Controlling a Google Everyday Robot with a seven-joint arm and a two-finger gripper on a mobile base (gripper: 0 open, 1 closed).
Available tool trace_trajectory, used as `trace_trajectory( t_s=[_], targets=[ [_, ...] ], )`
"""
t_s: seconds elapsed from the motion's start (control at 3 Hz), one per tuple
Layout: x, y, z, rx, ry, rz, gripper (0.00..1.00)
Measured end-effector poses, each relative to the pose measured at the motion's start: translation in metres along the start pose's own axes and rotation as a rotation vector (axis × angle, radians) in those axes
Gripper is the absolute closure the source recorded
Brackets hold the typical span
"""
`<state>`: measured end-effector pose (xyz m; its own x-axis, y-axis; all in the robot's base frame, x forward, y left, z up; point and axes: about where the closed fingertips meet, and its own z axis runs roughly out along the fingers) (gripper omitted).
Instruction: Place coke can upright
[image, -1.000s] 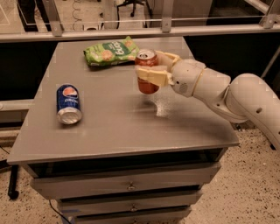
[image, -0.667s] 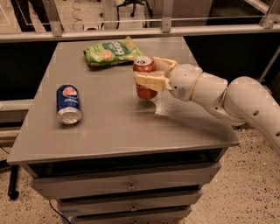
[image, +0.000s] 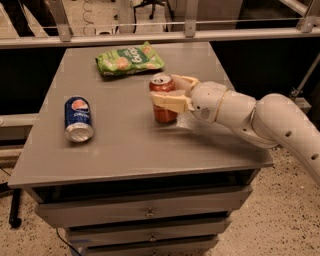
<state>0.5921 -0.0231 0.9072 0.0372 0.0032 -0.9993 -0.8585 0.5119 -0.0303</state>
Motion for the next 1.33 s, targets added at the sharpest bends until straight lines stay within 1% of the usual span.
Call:
trace_trajectory(
  t_s=[0.33,0.67,1.0,1.33],
  targets=[
    [0.009,0.005,-0.005,-0.006,0.019,0.016,0.36],
    [0.014,0.007,-0.015,-0.009,0.05,0.014,0.13],
    [0.017,0.007,-0.038,-0.009,0.105,-0.013,0.0],
    [0.015,0.004,-0.083,0.002,0.182,-0.066,0.0]
  ],
)
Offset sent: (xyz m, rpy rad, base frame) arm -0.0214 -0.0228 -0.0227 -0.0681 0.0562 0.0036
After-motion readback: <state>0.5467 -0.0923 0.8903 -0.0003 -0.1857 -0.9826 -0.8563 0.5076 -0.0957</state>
